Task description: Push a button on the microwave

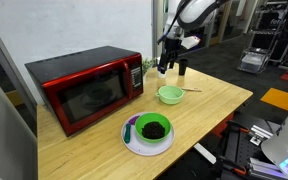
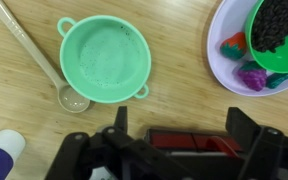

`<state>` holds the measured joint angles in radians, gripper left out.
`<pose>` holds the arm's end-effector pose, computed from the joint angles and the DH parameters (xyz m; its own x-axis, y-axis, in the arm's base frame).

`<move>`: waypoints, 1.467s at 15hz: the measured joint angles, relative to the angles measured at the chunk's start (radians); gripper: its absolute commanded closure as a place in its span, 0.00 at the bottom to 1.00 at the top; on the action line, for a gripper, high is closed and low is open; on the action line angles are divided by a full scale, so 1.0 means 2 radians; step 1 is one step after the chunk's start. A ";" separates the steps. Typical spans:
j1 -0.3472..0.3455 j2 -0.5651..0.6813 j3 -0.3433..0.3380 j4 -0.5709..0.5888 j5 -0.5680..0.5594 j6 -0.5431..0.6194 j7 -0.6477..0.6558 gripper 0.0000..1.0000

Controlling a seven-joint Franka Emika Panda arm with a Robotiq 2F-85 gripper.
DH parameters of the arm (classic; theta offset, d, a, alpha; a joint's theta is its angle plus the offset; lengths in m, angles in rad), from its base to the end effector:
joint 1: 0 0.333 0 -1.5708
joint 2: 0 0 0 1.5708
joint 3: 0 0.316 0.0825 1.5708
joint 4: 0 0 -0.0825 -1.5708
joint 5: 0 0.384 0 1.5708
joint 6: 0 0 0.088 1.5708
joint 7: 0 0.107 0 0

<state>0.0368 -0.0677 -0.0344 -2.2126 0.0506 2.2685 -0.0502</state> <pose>0.5287 0.0024 0.4193 0.9920 0.0198 0.1246 0.0248 -0.9989 -0.0386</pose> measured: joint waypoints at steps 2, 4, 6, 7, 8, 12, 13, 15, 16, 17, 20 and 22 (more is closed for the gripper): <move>0.000 0.030 0.000 0.006 -0.012 0.013 0.006 0.00; 0.000 0.052 0.002 0.007 -0.030 0.028 0.020 0.14; 0.000 0.066 0.005 0.007 -0.048 0.041 0.033 0.34; 0.000 0.071 0.006 0.007 -0.055 0.046 0.038 0.40; 0.000 0.074 0.008 0.007 -0.061 0.051 0.043 0.48; 0.003 0.083 0.013 0.007 -0.066 0.084 0.059 0.77; 0.003 0.086 0.014 0.006 -0.066 0.095 0.063 0.82; 0.005 0.092 0.016 0.006 -0.067 0.116 0.072 0.97; 0.007 0.095 0.016 0.006 -0.068 0.124 0.075 0.99; 0.008 0.098 0.016 0.007 -0.068 0.130 0.078 1.00; 0.010 0.107 0.016 0.007 -0.069 0.147 0.085 1.00; 0.011 0.114 0.016 0.011 -0.070 0.154 0.088 1.00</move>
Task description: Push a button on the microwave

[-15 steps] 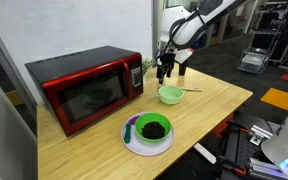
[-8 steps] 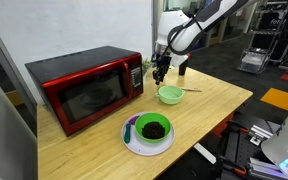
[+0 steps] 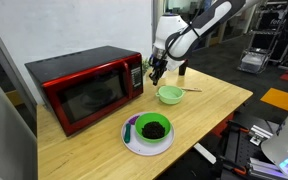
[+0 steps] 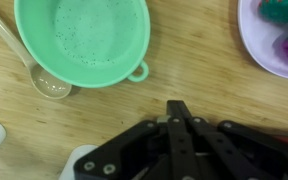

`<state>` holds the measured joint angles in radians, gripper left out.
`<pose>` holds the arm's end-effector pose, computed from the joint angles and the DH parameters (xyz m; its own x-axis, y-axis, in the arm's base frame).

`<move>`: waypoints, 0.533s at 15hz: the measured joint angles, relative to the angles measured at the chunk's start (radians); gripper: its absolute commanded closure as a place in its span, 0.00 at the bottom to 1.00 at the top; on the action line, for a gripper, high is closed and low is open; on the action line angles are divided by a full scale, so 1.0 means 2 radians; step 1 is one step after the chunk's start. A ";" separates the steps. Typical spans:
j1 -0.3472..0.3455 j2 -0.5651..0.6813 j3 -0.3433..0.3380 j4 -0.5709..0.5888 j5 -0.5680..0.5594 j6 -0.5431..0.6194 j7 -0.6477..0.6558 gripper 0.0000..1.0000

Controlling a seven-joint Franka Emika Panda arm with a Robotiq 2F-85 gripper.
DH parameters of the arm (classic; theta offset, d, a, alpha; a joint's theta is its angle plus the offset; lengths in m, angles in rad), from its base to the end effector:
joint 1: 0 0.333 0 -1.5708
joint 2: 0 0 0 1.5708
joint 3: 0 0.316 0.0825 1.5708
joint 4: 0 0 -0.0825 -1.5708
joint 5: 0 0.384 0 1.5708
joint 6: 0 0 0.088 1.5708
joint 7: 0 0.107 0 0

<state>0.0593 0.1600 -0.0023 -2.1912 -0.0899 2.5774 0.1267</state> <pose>0.5714 0.0342 0.3357 0.9736 0.0050 0.2282 -0.0032 -0.9994 0.0356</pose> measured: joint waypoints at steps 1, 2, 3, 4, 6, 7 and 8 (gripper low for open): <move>0.000 0.004 0.000 0.003 0.000 0.004 0.001 1.00; 0.001 0.006 0.000 0.006 0.000 0.006 0.002 1.00; 0.001 0.008 0.000 0.009 0.000 0.007 0.003 1.00; 0.002 0.009 0.000 0.012 0.000 0.007 0.003 0.99; 0.002 0.009 0.000 0.012 0.000 0.007 0.004 0.99; 0.002 0.009 0.000 0.012 0.000 0.007 0.004 0.99; 0.002 0.009 0.000 0.012 0.000 0.007 0.004 0.99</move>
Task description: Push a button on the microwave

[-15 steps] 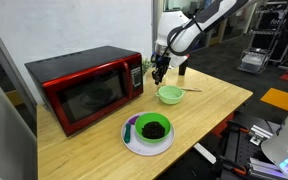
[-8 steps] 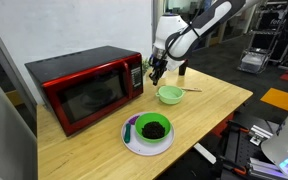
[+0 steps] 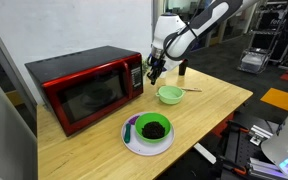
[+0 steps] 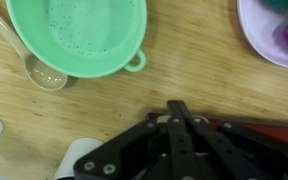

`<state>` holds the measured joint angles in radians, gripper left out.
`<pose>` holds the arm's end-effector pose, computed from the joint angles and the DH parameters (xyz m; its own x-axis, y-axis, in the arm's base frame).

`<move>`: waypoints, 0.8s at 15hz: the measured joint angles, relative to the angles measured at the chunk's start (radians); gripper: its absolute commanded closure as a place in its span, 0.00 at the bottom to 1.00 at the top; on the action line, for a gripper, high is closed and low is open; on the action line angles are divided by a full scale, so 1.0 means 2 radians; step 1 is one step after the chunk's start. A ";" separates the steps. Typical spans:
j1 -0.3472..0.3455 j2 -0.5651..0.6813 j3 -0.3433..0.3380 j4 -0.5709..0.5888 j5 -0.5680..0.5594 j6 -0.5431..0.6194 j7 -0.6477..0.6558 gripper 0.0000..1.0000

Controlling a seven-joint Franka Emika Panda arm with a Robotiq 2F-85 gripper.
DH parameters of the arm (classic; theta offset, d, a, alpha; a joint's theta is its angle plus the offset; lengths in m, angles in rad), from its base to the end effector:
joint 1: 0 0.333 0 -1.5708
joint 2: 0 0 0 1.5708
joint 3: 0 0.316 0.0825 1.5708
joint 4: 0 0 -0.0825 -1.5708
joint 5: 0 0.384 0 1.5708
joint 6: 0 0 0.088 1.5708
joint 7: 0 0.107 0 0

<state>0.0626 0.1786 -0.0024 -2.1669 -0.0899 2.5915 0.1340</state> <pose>0.5796 0.0367 0.3373 0.9689 0.0012 0.2475 -0.0069 -0.9995 0.0318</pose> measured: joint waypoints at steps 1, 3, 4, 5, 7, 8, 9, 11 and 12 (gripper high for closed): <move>0.000 0.000 0.000 0.000 0.000 0.000 0.000 0.99; 0.000 0.000 0.000 0.000 0.000 0.000 0.000 1.00; 0.000 0.000 0.000 0.000 0.000 0.000 0.000 1.00; 0.000 0.000 0.000 0.000 0.000 0.000 0.000 1.00; 0.000 0.000 -0.001 0.000 0.000 -0.003 0.000 1.00; 0.000 0.000 -0.001 0.000 -0.003 -0.003 0.000 1.00; 0.000 0.000 -0.002 0.000 -0.008 -0.003 0.000 1.00; 0.000 0.000 -0.004 0.001 -0.021 -0.003 0.000 1.00; 0.000 0.001 -0.004 0.003 -0.026 -0.003 0.000 1.00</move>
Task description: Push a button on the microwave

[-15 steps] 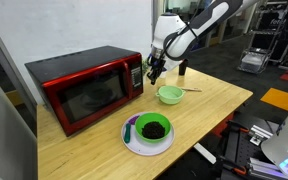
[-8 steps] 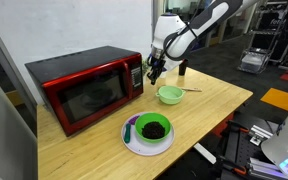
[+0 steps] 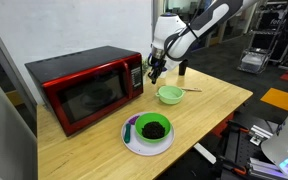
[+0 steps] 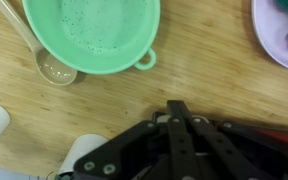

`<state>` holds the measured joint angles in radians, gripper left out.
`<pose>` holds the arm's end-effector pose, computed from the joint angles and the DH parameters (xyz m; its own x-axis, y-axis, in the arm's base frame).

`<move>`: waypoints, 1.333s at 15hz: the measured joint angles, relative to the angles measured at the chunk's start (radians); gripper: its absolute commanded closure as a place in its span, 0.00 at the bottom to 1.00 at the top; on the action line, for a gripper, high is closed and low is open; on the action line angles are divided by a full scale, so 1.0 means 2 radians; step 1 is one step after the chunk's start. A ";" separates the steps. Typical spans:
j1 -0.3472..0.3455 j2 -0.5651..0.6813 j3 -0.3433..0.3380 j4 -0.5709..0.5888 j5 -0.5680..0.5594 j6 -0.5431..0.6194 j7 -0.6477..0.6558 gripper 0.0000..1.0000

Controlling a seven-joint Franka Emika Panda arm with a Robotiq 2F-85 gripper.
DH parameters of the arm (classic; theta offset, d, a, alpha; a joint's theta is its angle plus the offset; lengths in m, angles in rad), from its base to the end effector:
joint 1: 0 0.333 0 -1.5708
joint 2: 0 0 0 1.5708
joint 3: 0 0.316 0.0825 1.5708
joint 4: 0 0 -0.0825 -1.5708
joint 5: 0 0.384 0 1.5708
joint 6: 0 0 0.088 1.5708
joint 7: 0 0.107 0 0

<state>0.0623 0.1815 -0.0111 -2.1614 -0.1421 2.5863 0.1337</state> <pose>0.5810 0.0325 0.3374 0.9685 0.0376 0.2463 0.0206 -0.9972 0.0712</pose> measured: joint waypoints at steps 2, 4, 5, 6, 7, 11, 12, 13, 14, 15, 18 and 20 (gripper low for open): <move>0.000 0.005 0.000 0.005 -0.011 0.000 0.000 1.00; 0.000 0.014 0.000 0.012 -0.020 0.003 0.000 1.00; 0.000 0.019 0.000 0.017 -0.024 0.005 0.000 1.00; 0.000 0.026 0.000 0.022 -0.025 0.006 -0.001 1.00; 0.000 0.032 0.000 0.028 -0.026 0.006 -0.002 1.00; 0.000 0.057 0.000 0.051 -0.028 0.010 -0.008 1.00; 0.000 0.062 0.000 0.056 -0.031 0.012 -0.010 1.00; 0.001 0.067 0.000 0.061 -0.034 0.016 -0.011 1.00; 0.002 0.073 0.000 0.065 -0.038 0.021 -0.012 1.00; 0.003 0.077 0.000 0.069 -0.042 0.025 -0.012 1.00; 0.007 0.091 0.000 0.082 -0.052 0.030 -0.012 1.00; 0.010 0.099 -0.001 0.091 -0.057 0.034 -0.012 1.00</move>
<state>0.0828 0.3796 -0.0127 -1.9787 -0.2566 2.6553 0.1098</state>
